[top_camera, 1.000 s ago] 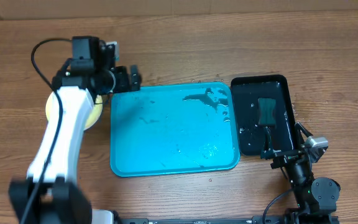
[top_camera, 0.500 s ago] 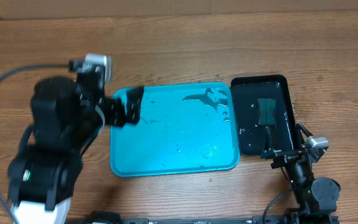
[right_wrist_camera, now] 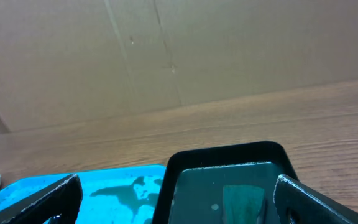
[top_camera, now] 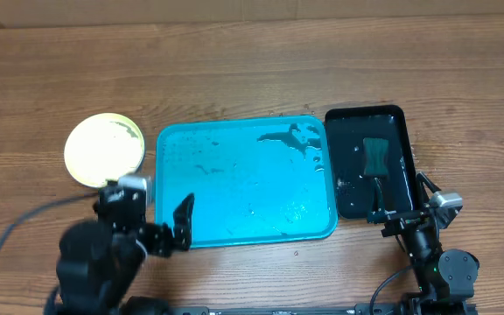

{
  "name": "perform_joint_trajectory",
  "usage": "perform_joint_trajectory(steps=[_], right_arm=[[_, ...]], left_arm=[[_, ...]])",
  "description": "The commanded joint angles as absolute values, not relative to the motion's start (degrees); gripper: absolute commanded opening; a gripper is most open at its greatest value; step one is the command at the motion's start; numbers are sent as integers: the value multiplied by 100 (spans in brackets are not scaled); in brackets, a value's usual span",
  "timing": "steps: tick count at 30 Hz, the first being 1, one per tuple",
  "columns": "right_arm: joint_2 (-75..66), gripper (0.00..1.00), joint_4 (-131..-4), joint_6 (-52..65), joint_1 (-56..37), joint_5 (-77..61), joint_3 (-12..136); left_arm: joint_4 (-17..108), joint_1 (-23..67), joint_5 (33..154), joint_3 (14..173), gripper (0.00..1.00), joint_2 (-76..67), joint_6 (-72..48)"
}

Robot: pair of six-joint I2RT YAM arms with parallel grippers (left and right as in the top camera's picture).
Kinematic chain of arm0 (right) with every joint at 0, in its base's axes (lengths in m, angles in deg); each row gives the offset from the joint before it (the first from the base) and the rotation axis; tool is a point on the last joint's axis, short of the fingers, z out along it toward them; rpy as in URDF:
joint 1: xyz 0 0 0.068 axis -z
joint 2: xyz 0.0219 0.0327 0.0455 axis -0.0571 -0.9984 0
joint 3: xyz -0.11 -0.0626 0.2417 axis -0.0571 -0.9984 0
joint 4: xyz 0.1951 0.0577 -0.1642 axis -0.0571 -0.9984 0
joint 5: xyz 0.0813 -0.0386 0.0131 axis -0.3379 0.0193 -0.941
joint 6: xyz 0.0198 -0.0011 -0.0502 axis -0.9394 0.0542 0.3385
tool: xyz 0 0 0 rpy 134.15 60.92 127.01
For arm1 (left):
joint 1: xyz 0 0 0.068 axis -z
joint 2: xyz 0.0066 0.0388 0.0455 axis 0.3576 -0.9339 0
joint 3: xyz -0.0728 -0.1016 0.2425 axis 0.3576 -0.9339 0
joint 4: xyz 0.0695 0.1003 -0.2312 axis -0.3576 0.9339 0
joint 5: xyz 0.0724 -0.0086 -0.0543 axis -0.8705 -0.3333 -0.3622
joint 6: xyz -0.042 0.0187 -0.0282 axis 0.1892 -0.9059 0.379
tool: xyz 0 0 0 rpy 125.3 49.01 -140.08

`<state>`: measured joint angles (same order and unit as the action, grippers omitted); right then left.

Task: Clean dirty plates on tray and stack at the side

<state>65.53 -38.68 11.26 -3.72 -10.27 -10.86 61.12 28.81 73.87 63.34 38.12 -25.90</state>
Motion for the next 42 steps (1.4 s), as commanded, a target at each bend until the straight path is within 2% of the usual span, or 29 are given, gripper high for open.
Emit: perform_joint_trajectory(steps=[1, 9, 18, 21, 28, 31, 37, 42], right_arm=[[6610, 100, -3840, 1126, -353, -1018, -1145], [6610, 100, -3840, 1128, -353, -1018, -1145], [6610, 100, -3840, 1128, -353, -1018, -1145], [6610, 100, -3840, 1126, -353, -1018, -1145], [6610, 100, -3840, 1128, -353, -1018, -1142], [6610, 100, -3840, 1128, -353, -1018, -1145], [6610, 100, -3840, 1126, -353, -1018, -1142], [6610, 100, -3840, 1128, -353, -1018, -1145]], left_arm=[[5251, 2875, 7328, 5532, 100, 4934, -2691], [2650, 2756, 7330, 4157, 100, 6676, -2691], [-921, 2531, 7061, 2690, 100, 6652, -2688], [-1568, 2326, 7046, 2157, 100, 6652, -2669], [-1533, 2112, 6969, 1480, 100, 6652, -2649], [-797, 2112, 6825, 1377, 100, 6652, -2649], [1625, 2112, 6088, 1377, 100, 6652, -2664], [1555, 2096, 6108, 1377, 100, 6656, -3705]])
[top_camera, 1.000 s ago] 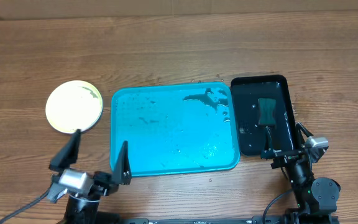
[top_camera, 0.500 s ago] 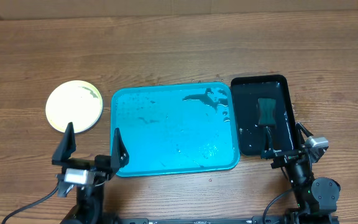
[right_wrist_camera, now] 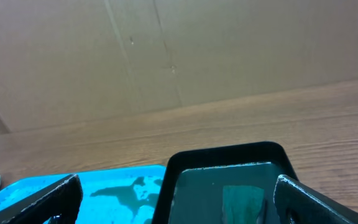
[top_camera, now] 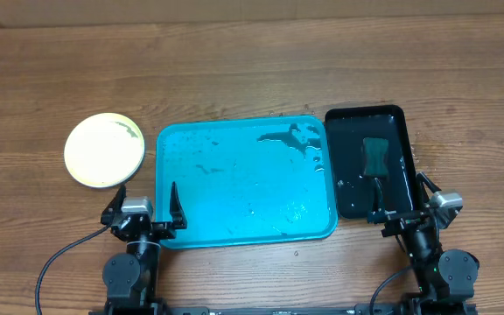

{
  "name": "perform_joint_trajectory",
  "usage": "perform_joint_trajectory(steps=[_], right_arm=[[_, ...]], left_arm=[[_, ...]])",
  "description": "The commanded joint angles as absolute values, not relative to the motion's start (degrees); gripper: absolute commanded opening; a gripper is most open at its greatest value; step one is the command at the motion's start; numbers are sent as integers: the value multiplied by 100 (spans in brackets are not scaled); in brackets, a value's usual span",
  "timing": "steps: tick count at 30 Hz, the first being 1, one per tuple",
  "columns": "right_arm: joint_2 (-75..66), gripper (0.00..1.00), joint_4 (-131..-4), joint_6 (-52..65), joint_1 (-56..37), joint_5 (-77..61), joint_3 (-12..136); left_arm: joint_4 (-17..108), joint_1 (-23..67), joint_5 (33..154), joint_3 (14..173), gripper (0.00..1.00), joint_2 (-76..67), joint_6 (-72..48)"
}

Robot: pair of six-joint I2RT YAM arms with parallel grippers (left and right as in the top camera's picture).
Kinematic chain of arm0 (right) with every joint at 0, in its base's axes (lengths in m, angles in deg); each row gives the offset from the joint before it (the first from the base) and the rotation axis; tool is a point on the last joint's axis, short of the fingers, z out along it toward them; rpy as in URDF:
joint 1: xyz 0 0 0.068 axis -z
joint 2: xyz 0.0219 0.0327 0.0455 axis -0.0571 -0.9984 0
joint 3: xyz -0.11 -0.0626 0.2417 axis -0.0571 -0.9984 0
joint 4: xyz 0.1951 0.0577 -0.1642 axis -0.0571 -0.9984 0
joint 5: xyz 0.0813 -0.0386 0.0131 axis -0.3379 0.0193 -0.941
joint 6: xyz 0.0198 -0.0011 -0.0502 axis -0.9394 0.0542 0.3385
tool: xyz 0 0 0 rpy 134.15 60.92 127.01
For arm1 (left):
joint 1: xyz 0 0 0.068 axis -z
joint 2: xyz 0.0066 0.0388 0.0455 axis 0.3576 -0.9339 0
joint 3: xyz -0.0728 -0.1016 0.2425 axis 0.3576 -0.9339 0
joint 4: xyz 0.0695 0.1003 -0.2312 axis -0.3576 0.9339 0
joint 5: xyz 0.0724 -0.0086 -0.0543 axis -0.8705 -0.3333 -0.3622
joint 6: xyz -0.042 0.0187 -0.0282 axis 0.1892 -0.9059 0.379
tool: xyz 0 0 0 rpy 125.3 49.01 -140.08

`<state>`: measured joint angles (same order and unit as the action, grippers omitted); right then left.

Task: Clean dirty plates on tray and stack at the side

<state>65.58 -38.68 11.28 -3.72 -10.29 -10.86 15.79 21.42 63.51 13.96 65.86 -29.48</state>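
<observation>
A pale yellow plate (top_camera: 105,150) with a dark smudge near its rim lies on the table left of the blue tray (top_camera: 175,149); its edge shows in the right wrist view. The blue tray (right_wrist_camera: 36,185) holds only dark puddles of water. My left gripper (top_camera: 144,200) stands open at the tray's near left corner, holding nothing. My right gripper (top_camera: 400,194) is open at the near end of the black basin (top_camera: 403,115), fingers spread (right_wrist_camera: 179,208), nothing between them. A green sponge (top_camera: 375,157) lies in the basin's water (right_wrist_camera: 244,199).
The black basin (right_wrist_camera: 229,154) of water touches the blue tray's right side. A brown cardboard wall (right_wrist_camera: 166,50) stands behind the wooden table (top_camera: 252,70).
My left arm was stretched low over the tray's near left edge; now it sits drawn back at the table's front with its jaws wide open. The right arm, plate and sponge are unchanged.
</observation>
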Motion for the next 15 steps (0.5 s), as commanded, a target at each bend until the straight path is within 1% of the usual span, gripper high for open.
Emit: perform_joint_trajectory(steps=[1, 15], right_arm=[[6610, 100, -3840, 1128, -353, -1018, -1145], [6610, 100, -3840, 1128, -353, -1018, -1145]], left_arm=[[1555, 2096, 6110, 1377, 100, 6656, -3812], [1562, 2096, 6324, 1377, 99, 6656, -3722]])
